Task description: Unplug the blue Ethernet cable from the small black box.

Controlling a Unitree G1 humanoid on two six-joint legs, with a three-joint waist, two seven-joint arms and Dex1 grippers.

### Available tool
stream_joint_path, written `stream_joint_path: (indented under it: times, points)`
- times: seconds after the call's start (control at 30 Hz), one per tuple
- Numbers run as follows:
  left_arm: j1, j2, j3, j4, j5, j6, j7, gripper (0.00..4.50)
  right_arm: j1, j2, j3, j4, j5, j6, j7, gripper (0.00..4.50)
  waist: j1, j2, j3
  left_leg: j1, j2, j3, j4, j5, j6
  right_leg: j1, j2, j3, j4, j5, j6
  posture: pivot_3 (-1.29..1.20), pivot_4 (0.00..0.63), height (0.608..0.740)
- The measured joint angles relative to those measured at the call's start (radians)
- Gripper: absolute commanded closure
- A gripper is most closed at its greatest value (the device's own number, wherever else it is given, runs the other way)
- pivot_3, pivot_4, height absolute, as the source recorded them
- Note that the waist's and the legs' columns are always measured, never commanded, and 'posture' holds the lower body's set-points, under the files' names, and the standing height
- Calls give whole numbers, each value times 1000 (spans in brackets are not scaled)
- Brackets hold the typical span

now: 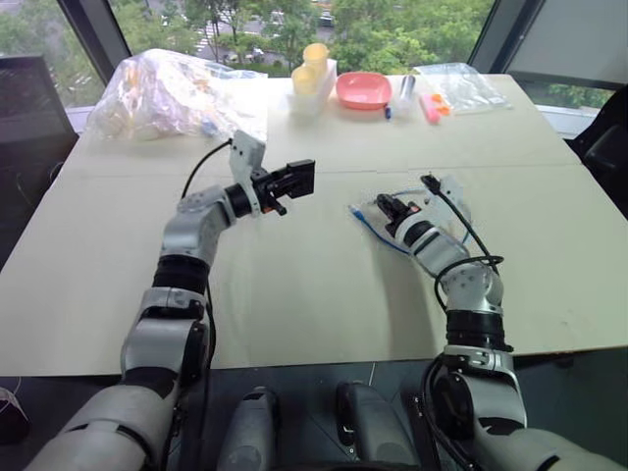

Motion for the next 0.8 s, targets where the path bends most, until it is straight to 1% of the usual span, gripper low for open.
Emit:
stream_joint_path:
  times: [0.1, 0.2, 0.27, 0.33, 0.43, 0.5, 0.53, 0.6, 0.63, 0.7, 0.73, 0.77, 0.8]
  points:
    - [22, -14, -12, -16, 17, -20, 23, 3973, 31, -40, -16, -119, 36, 115, -30, 95, 1, 0, 0, 0, 0, 0, 0, 0, 0, 0, 0, 0, 0, 0, 0, 0, 150, 740]
    - [28, -17, -14, -34, 35, -61, 56, 3973, 78, -90, -8, -249, 87, 275, -48, 95, 2, 0, 0, 0, 0, 0, 0, 0, 0, 0, 0, 0, 0, 0, 0, 0, 150, 740]
    - [48, -29, -19, -52, 48, -85, 73, 3973, 141, -134, 39, -351, 100, 359, -22, 95, 2, 0, 0, 0, 0, 0, 0, 0, 0, 0, 0, 0, 0, 0, 0, 0, 150, 740]
    - [64, -43, -27, -52, 56, -93, 83, 3973, 166, -133, 57, -400, 120, 391, 2, 95, -2, 0, 0, 0, 0, 0, 0, 0, 0, 0, 1, 0, 0, 0, 0, 0, 150, 740]
    - [84, -75, -50, -42, 73, -129, 109, 3973, 171, -122, 76, -454, 131, 391, 37, 95, 0, 0, 0, 0, 0, 0, 1, 0, 0, 0, 1, 0, 0, 0, 0, 0, 150, 740]
    - [84, -82, -52, -11, 99, -170, 149, 2933, 171, -108, 84, -462, 129, 375, 51, 43, 0, 0, 0, 1, 0, 0, 1, 0, 0, 1, 1, 0, 0, 0, 0, 0, 150, 740]
    - [84, -81, -52, 1, 107, -189, 161, 2653, 171, -103, 87, -462, 126, 371, 55, 43, 0, 0, 0, 0, 0, 0, 1, 0, 0, 1, 1, 0, 0, 0, 0, 0, 150, 740]
    - [84, -81, -51, 13, 112, -212, 167, 1938, 172, -101, 100, -463, 110, 352, 67, 43, 2, 0, 0, 0, 0, 0, 1, 0, 0, 1, 1, 0, 0, 0, 0, 0, 150, 740]
    - [84, -81, -51, 13, 112, -216, 167, 1749, 173, -101, 104, -463, 105, 343, 72, 43, 2, 0, 0, 0, 0, 0, 1, 0, 0, 1, 1, 0, -1, 0, 0, 0, 150, 740]
    - [86, -80, -52, 9, 112, -213, 163, 1141, 187, -103, 118, -472, 88, 326, 90, 43, 2, 0, 0, 0, 0, 0, 1, 0, 1, 1, 1, 0, -1, 0, 0, 0, 150, 740]
    - [93, -76, -52, -6, 112, -208, 159, 909, 195, -104, 126, -474, 80, 318, 101, 43, 2, 0, 0, 0, 0, 0, 1, 0, 1, 1, 1, 0, -1, 0, 0, 0, 150, 740]
    - [100, -72, -52, -25, 111, -200, 154, 716, 201, -105, 131, -474, 70, 311, 109, 43, 2, 0, 0, 0, 0, 0, 1, 0, 1, 0, 1, 0, -1, 0, 0, 0, 150, 740]
    - [113, -64, -54, -63, 110, -177, 149, 716, 205, -110, 136, -474, 64, 307, 118, 43, 2, 0, 0, 0, 0, 0, 1, 0, 1, 0, 1, 0, -1, 0, 0, 0, 150, 740]
